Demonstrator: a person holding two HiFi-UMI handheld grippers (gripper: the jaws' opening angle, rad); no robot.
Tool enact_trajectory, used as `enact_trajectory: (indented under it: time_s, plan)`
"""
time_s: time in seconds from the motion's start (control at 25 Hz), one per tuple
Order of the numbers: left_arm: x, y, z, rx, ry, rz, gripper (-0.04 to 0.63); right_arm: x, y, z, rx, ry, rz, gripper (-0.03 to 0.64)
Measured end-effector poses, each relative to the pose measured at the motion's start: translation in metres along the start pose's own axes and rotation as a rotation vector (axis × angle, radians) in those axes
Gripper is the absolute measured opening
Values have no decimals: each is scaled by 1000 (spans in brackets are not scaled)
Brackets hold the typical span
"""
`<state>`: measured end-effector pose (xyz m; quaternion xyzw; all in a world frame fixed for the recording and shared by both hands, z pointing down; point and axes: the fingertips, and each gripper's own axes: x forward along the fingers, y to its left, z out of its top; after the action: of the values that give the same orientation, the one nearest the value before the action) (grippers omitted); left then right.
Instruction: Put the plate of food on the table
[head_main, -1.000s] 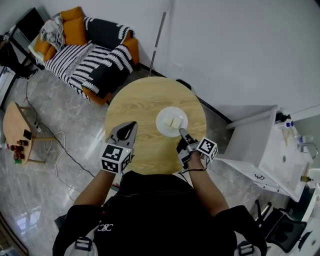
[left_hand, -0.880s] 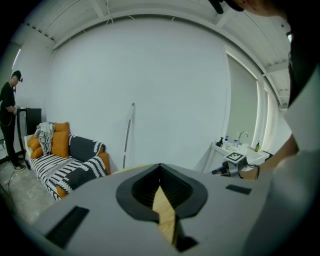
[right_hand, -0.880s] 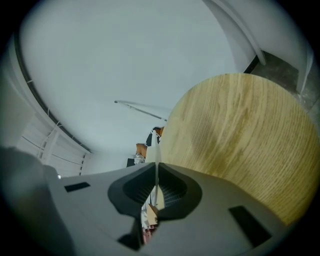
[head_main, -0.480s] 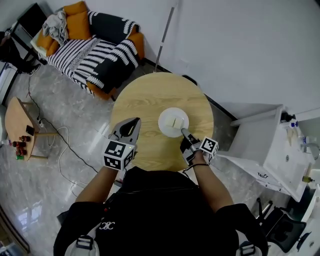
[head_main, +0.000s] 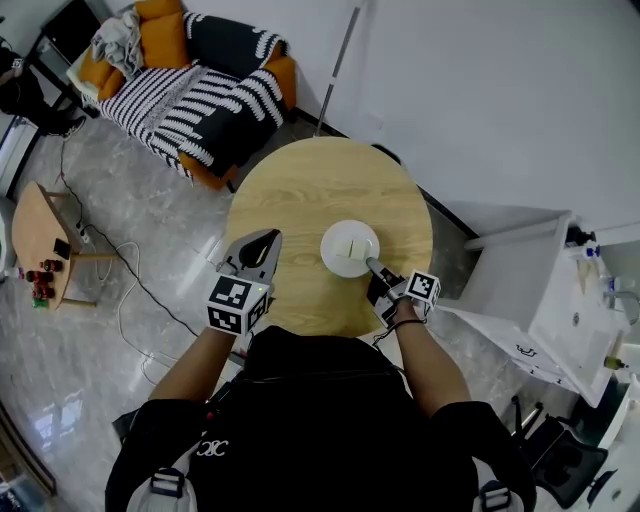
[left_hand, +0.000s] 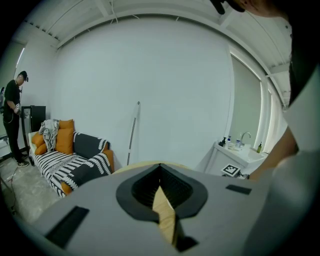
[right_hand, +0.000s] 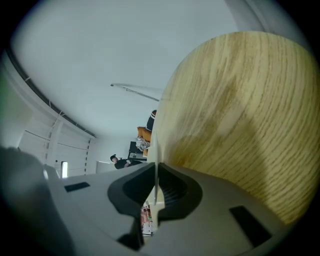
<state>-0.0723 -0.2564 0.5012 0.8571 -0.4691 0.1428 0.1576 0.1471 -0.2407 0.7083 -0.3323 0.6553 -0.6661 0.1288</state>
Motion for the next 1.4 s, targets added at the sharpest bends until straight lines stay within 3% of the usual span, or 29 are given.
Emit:
enact_trajectory:
  time_s: [0.56,0.84,0.96,1.2,1.4]
  plan:
    - [8,-8,4,34,17,4,6,-2,-16,-18,67,38,-14,32]
    - [9,-8,6,39,18,11,6,-1,-22,-17,50,51,-47,31]
    - [11,-11,7,41,17,6,7,1,-26,-14,16,46,-142,31]
    - [15,-16,6,47,18,-6,7,2,-37,-19,-92,88,-423,43]
    - [13,-17,7,50,10,-13,6,-1,-39,-13,-309,153,-659,77]
